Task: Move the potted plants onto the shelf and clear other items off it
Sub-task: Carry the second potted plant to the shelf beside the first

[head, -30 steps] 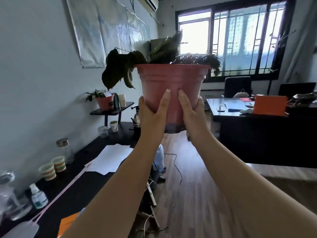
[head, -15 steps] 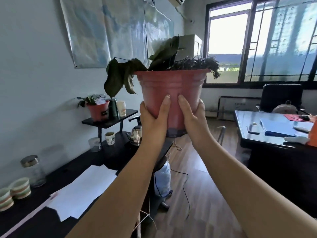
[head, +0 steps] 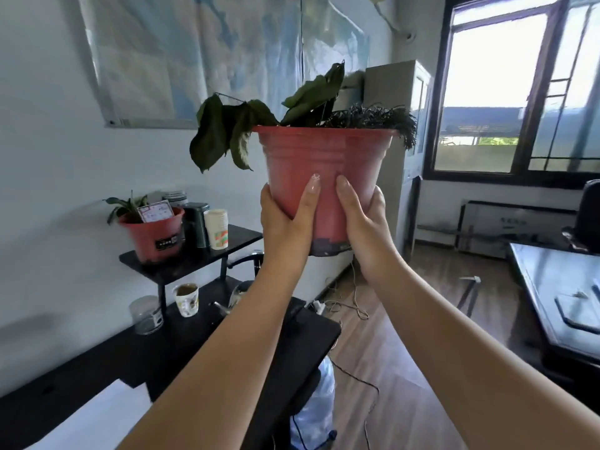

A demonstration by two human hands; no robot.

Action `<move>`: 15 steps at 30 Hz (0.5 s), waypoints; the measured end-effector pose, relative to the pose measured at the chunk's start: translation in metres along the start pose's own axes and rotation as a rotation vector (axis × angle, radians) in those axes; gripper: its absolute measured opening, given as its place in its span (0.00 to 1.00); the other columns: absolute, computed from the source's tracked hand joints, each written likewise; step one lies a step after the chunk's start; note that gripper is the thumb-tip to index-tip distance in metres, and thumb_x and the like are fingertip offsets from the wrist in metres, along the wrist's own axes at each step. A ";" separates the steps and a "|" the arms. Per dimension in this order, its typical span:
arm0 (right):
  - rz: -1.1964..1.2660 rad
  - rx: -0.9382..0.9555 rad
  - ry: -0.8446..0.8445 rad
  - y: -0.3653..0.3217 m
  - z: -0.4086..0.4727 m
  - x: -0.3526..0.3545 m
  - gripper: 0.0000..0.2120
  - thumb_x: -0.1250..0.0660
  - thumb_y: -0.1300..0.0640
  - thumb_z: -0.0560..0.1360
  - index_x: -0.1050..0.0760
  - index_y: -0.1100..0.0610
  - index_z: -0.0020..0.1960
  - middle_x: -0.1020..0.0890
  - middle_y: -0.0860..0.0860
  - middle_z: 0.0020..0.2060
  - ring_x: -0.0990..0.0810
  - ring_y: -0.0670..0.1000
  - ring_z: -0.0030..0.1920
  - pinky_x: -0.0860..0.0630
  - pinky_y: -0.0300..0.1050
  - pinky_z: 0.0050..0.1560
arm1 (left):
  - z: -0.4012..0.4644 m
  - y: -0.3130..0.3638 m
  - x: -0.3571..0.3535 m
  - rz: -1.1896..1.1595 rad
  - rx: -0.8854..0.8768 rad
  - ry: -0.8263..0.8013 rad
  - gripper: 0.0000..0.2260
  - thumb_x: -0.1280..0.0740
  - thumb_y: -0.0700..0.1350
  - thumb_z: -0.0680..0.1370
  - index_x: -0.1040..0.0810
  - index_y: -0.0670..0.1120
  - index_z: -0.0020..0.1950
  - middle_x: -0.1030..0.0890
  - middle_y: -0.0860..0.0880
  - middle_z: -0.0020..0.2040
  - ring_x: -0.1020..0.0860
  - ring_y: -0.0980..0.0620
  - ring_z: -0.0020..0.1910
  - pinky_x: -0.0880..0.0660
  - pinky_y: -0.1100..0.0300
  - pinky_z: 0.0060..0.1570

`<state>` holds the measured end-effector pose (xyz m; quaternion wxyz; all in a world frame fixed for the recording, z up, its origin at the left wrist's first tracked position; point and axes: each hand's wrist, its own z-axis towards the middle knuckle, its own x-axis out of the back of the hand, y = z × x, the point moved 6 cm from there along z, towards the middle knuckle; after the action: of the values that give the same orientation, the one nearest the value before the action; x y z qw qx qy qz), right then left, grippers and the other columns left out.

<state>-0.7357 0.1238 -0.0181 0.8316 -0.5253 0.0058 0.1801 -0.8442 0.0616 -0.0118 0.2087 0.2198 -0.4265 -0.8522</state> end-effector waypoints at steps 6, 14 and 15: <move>0.049 0.010 -0.070 0.057 0.119 0.007 0.25 0.32 0.48 0.71 0.35 0.54 0.63 0.21 0.47 0.50 0.20 0.42 0.47 0.23 0.31 0.39 | 0.088 -0.072 -0.042 0.064 0.022 0.047 0.28 0.35 0.59 0.72 0.37 0.50 0.67 0.26 0.54 0.59 0.25 0.63 0.52 0.25 0.75 0.41; 0.210 -0.027 -0.277 0.144 0.255 -0.004 0.21 0.33 0.52 0.73 0.34 0.57 0.62 0.20 0.49 0.50 0.19 0.43 0.47 0.21 0.34 0.40 | 0.188 -0.159 -0.076 0.186 -0.027 0.208 0.22 0.36 0.57 0.73 0.36 0.52 0.64 0.27 0.62 0.51 0.25 0.65 0.49 0.23 0.73 0.42; 0.226 -0.051 -0.324 0.155 0.275 -0.007 0.20 0.33 0.53 0.73 0.34 0.56 0.61 0.20 0.48 0.50 0.19 0.42 0.46 0.22 0.33 0.39 | 0.202 -0.170 -0.081 0.208 -0.028 0.253 0.24 0.36 0.57 0.73 0.36 0.50 0.65 0.26 0.60 0.51 0.25 0.65 0.49 0.24 0.74 0.41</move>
<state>-0.8390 0.4224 -0.0285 0.7825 -0.5063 -0.0738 0.3549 -0.9185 0.3275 -0.0259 0.3510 0.2770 -0.4051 -0.7974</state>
